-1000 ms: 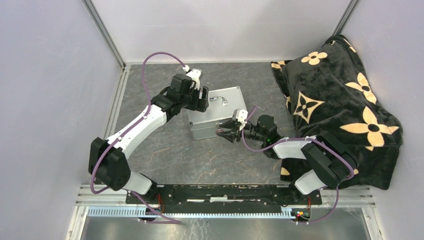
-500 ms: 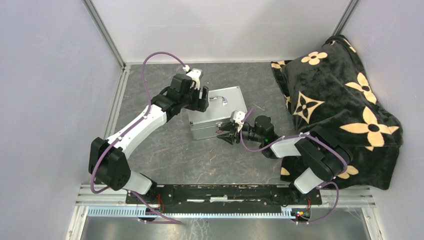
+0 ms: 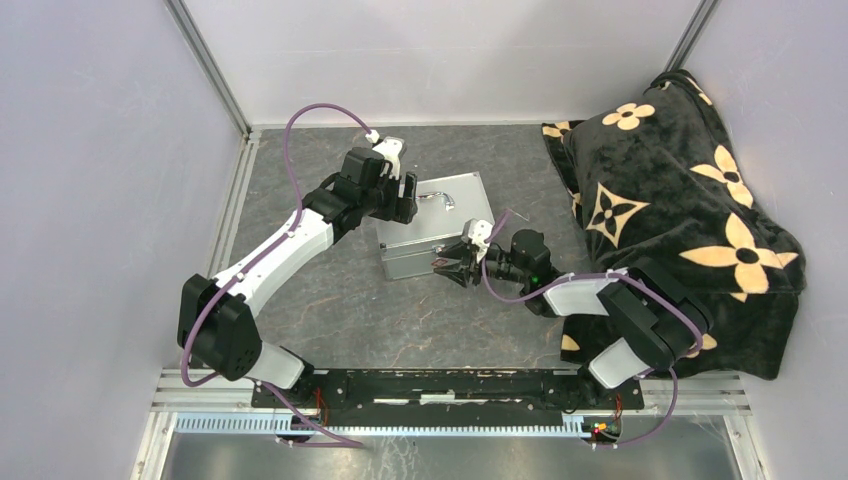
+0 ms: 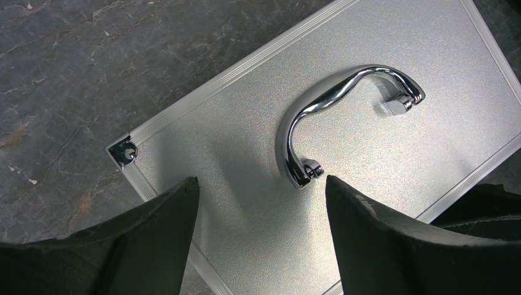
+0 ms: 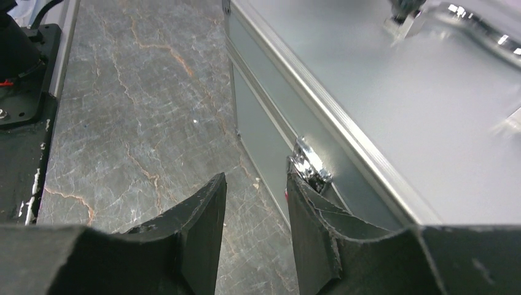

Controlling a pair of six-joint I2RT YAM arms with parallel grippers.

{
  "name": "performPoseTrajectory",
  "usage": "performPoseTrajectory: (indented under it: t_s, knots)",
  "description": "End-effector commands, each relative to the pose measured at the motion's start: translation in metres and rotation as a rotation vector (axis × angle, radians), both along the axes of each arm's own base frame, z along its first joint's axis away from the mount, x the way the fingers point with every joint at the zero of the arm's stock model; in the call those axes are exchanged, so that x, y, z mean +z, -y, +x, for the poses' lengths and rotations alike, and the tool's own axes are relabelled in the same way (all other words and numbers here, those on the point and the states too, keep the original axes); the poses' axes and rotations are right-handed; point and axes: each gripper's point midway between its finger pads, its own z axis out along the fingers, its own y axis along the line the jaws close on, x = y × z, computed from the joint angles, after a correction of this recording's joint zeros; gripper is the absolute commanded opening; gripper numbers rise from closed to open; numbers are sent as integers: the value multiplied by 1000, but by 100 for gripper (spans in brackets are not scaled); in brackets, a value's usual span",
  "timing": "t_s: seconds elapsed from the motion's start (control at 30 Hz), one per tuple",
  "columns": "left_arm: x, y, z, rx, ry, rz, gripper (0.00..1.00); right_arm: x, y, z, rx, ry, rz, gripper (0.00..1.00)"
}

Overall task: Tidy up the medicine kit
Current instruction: Close the medicine box at the center of the board.

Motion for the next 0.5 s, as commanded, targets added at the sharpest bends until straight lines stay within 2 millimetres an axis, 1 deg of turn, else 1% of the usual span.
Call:
performPoseTrajectory:
  t_s: [0.0,0.07,0.13,0.47]
  knots:
    - [-58,-11,-40,-65,-235,107,81,53,-2,21,-53,160,77,48]
    - [-59,-11,-40,-66,-236,106,81,59,-1,22,-62,176,76,48]
    - [-59,-11,-40,-66,-236,107,81,60,-1,24,-67,182,69,48]
    - [-59,-11,-40,-67,-235,108,81,48,-2,27,-69,162,41,48]
